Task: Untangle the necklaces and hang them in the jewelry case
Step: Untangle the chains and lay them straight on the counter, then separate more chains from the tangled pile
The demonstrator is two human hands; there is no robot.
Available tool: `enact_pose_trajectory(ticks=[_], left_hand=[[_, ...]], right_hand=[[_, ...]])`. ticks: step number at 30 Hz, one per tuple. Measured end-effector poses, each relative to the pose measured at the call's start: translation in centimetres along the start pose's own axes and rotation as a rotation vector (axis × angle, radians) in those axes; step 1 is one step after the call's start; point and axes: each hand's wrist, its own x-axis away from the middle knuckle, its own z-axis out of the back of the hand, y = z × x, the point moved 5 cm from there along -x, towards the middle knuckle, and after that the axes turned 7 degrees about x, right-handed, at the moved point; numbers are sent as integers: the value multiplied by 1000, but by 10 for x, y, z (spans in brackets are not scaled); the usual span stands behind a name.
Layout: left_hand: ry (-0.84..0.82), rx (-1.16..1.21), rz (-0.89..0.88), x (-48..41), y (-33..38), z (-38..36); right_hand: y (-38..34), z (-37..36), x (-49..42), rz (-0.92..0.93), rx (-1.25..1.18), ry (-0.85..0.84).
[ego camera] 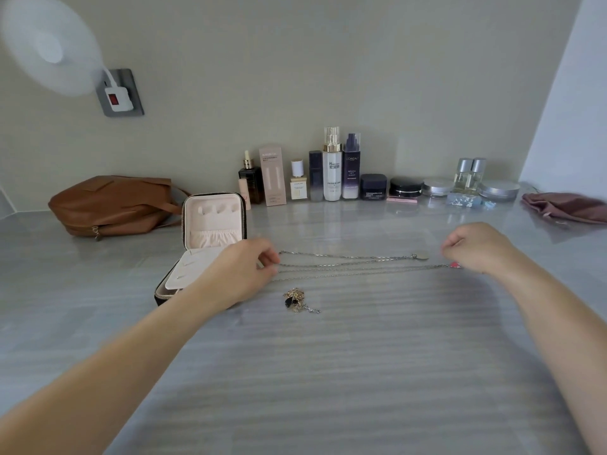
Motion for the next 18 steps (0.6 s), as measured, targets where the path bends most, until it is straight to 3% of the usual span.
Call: enact_pose_trajectory(ticks=[3,9,13,18], left_hand=[[55,159,3,2,-5,-5],[-25,113,-90,13,-3,-19],[-180,78,-109,18,-3,-31],[-108,46,-157,17,-1,-31]], right_hand=[[-34,-11,21,225,-44,-63],[-111,-51,89,665,45,-179],[-137,-72,114,724,64,-217],[-139,-79,114,704,79,-143]])
